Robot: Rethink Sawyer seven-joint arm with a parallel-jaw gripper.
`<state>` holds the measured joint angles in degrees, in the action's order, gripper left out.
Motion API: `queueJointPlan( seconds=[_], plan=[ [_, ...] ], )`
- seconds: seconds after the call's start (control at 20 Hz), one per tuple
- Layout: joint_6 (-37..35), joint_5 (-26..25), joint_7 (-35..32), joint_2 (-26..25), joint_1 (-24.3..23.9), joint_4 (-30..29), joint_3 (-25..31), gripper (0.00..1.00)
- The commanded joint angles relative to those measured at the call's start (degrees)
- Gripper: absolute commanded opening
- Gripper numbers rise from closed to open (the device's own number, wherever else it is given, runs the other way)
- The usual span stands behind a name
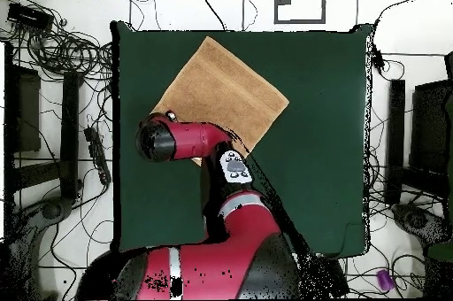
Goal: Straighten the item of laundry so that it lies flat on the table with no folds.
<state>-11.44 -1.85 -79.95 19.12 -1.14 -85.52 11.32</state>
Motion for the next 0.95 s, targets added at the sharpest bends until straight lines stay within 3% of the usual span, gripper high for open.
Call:
queueJointPlan(
  seconds=[0.05, 0.6, 0.75, 0.8, 0.95],
  plan=[
    [-1.5, 3.9, -19.1, -2.5, 12.3, -2.8, -7.7, 1.0],
    [-0.8, 8.0, -16.8, -2.7, 13.6, -2.9, -9.3, 1.0],
    [-3.5, 9.4, -17.4, -2.7, 15.5, -1.8, -11.7, 1.0],
    [-3.9, 10.0, -16.5, -2.7, 15.8, -1.7, -12.2, 0.0],
    [-4.8, 10.8, -17.0, -3.6, 16.5, -1.4, -13.1, 0.0]
  ],
)
